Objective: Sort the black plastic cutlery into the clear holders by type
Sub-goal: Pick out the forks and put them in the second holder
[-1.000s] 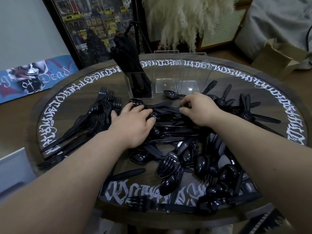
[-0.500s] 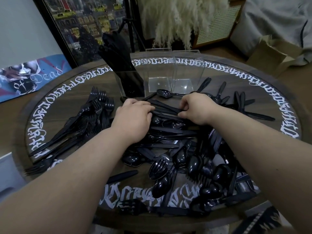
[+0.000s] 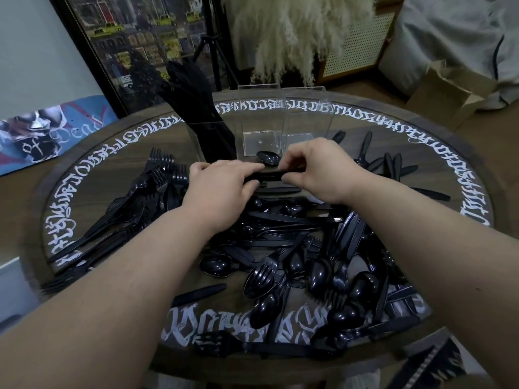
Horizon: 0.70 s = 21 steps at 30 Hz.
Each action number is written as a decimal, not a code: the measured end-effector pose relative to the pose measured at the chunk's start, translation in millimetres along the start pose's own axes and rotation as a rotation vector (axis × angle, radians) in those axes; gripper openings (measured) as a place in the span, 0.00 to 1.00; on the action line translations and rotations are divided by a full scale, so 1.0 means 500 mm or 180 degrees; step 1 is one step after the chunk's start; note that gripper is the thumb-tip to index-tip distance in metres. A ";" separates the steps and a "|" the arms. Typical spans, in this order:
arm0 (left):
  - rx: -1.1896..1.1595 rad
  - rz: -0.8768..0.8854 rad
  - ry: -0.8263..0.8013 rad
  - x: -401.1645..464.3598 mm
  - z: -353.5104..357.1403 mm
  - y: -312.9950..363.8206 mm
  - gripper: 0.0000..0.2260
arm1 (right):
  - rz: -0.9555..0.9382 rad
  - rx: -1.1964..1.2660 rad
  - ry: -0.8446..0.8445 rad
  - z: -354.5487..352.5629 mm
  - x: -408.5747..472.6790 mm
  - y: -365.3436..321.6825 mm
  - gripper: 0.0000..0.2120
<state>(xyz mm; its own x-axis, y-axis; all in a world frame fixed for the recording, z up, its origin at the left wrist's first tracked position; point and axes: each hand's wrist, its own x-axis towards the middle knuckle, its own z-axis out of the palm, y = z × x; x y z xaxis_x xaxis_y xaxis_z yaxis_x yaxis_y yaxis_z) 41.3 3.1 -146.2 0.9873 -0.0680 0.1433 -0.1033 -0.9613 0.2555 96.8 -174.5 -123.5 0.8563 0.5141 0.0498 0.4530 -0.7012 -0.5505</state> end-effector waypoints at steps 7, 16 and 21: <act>-0.0622 -0.0192 0.0130 -0.012 -0.034 -0.007 0.10 | 0.0307 0.1089 0.0353 -0.024 -0.013 -0.003 0.10; -0.1716 -0.0624 -0.0123 -0.030 -0.034 -0.018 0.07 | 0.1330 0.3319 0.0692 0.008 -0.043 0.000 0.17; -0.1918 -0.0515 -0.0225 -0.036 -0.038 -0.014 0.09 | 0.1197 0.4170 0.0584 0.009 -0.039 -0.026 0.04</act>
<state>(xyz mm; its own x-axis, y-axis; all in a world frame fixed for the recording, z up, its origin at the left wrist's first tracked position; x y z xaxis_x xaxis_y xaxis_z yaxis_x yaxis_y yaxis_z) 21.9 16.2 -132.7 0.9996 0.0284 -0.0005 0.0187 -0.6428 0.7658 73.2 -173.3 -121.1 0.9407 0.2549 -0.2237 -0.2865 0.2444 -0.9264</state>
